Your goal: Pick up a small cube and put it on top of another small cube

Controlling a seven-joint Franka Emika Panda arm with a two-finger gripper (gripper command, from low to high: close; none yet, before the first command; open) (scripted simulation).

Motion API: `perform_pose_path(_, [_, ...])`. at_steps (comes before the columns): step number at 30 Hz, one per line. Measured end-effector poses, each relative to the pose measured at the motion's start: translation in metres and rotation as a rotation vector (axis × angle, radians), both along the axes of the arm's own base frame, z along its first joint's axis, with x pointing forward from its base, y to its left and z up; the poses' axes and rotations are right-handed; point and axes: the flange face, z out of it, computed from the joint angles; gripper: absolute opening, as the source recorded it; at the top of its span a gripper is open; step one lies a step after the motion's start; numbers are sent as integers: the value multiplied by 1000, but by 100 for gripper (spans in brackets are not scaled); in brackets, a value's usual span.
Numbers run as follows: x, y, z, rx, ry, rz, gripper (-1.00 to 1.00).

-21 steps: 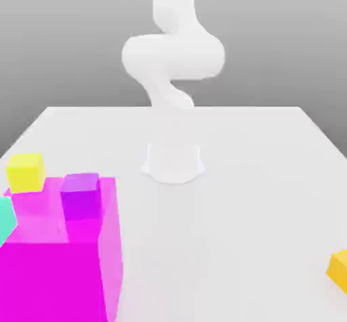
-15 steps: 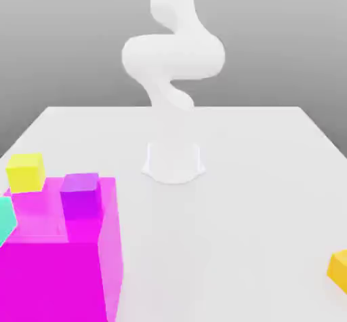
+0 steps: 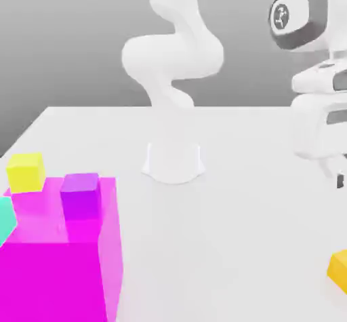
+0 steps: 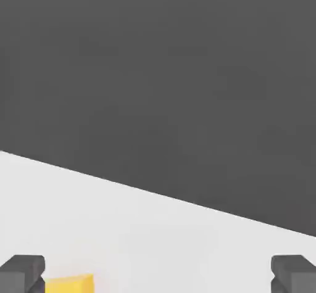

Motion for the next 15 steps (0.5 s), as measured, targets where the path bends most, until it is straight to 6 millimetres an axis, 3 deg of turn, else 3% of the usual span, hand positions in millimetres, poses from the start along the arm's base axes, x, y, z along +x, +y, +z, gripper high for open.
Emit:
perform_pose_path(7, [-48,56,-127,-76,156,73,0])
perform_pose_path(11, [-55,62,-187,-86,173,82,0])
perform_pose_path(12, [-55,62,-198,-87,174,82,-100])
perform_pose_path(15, [-55,62,-198,-86,173,83,-100])
